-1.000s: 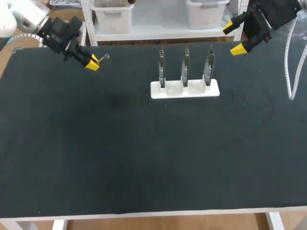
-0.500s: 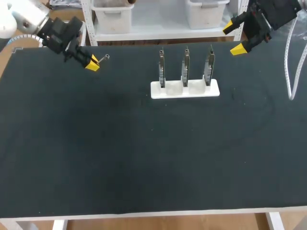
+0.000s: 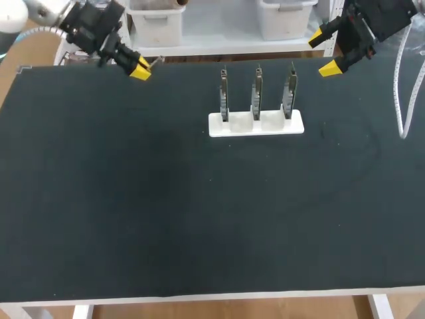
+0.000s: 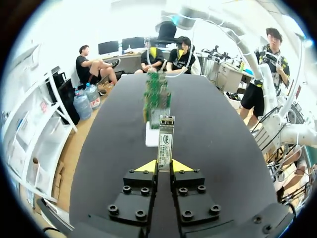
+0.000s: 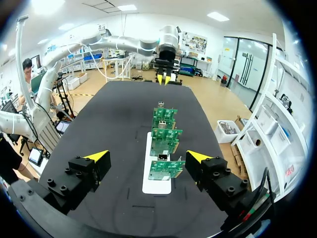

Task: Pick up the optical module with the left hand, and insert it into the network port with the right hand.

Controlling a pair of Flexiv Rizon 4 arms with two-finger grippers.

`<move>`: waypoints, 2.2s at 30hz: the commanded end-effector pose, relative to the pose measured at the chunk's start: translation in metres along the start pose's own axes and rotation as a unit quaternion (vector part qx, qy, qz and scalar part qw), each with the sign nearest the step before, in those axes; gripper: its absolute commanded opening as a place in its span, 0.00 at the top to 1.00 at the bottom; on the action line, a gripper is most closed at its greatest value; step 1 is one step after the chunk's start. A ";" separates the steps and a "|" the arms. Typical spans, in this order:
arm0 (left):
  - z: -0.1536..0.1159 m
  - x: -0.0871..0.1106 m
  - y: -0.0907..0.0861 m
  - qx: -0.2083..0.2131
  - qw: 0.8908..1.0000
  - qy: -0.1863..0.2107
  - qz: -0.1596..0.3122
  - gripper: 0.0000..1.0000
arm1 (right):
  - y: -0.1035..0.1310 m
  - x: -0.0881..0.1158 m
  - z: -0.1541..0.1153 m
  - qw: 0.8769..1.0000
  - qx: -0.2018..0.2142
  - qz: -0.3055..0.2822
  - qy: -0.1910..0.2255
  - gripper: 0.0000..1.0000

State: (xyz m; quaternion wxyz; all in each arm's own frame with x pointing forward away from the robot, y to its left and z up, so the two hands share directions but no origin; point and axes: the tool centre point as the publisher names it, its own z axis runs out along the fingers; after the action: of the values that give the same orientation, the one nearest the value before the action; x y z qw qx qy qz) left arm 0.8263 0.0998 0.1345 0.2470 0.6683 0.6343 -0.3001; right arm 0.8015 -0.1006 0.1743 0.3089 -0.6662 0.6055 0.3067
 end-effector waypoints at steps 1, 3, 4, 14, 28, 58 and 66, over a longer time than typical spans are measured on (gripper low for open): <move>0.008 -0.024 -0.025 -0.027 0.999 0.013 0.014 1.00 | 0.001 0.000 0.000 1.000 0.001 0.000 0.000 0.00; 0.009 -0.029 -0.027 -0.024 1.000 0.005 0.018 1.00 | 0.001 0.000 0.000 1.000 0.001 0.000 0.000 0.00; 0.009 -0.031 -0.027 -0.024 0.999 -0.002 0.021 1.00 | 0.001 0.000 0.000 1.000 0.001 0.000 0.000 0.00; 0.017 -0.045 -0.020 -0.034 0.999 -0.031 0.028 1.00 | 0.001 0.000 0.000 1.000 0.001 0.000 0.000 0.00; 0.020 -0.052 -0.016 -0.033 0.998 -0.024 0.048 1.00 | 0.001 0.000 0.000 1.000 0.001 0.000 0.000 0.00; 0.070 -0.134 -0.006 -0.026 0.991 -0.067 0.112 1.00 | 0.001 0.000 0.000 1.000 0.001 0.000 0.000 0.00; 0.084 -0.162 -0.009 -0.040 0.988 -0.076 0.128 1.00 | 0.001 0.000 0.000 1.000 0.001 0.000 0.000 0.00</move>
State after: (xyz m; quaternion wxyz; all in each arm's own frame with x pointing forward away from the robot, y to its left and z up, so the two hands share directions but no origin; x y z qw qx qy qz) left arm 0.8086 -0.0636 0.1936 0.3529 0.7102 0.5326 -0.2957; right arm 0.8015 -0.1006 0.1743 0.3089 -0.6662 0.6055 0.3067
